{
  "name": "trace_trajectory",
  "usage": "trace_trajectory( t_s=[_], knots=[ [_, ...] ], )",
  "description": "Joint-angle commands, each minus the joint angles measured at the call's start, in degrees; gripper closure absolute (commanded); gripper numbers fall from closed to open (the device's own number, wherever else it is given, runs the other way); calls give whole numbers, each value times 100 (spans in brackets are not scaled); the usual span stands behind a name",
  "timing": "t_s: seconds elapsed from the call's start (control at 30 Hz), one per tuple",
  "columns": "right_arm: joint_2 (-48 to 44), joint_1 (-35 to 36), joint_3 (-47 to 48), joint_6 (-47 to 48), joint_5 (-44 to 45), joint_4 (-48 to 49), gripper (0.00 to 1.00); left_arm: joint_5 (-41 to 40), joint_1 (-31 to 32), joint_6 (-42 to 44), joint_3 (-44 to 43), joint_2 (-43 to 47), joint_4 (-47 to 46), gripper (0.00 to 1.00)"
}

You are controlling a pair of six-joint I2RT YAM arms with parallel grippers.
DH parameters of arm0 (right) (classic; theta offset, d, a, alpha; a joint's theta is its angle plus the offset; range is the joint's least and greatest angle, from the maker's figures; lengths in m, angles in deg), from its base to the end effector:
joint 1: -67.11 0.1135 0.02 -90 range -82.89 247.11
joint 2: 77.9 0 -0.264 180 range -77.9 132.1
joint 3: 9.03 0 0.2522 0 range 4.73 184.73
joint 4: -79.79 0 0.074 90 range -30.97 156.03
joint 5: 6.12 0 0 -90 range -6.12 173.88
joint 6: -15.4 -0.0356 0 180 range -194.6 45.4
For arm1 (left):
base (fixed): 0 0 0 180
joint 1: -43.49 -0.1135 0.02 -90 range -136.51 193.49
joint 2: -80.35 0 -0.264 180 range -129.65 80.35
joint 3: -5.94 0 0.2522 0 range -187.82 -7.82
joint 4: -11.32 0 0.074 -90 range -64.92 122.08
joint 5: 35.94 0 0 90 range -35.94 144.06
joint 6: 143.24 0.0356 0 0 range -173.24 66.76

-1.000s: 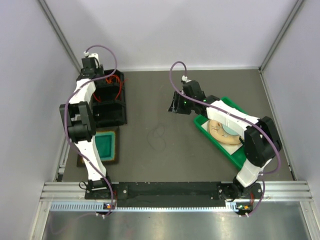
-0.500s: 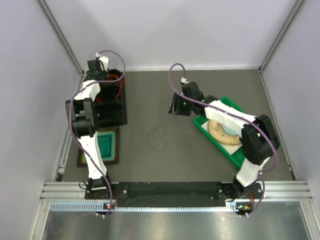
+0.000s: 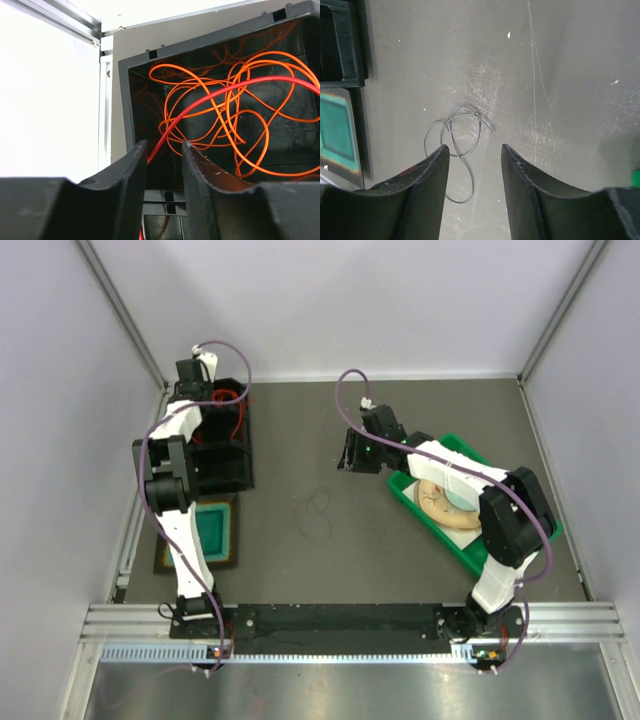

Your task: Untangle the cables

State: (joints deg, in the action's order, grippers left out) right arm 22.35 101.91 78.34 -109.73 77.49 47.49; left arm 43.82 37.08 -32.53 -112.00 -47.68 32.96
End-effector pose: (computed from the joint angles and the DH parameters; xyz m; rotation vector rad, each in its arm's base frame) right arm 0.3179 0.2258 0.2395 -0.0498 2.4721 0.6972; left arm 0.5197 0.0648 0.2199 0.1609 2.1447 0.4678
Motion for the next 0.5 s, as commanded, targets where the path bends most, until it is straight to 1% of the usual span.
trace_trajectory(
  t_s=[0.0, 0.1, 0.33, 0.47],
  knots=[
    [4, 17, 242, 33, -55, 70, 54, -145, 9, -23, -112, 102, -410, 64],
    [21, 26, 225, 42, -73, 79, 54, -215, 26, 38, -41, 155, -498, 71],
    [30, 17, 216, 42, -81, 79, 55, -408, 17, 144, -32, 59, -603, 65],
    [30, 17, 216, 51, -73, 79, 55, -496, 17, 214, -50, -20, -691, 66]
  ],
)
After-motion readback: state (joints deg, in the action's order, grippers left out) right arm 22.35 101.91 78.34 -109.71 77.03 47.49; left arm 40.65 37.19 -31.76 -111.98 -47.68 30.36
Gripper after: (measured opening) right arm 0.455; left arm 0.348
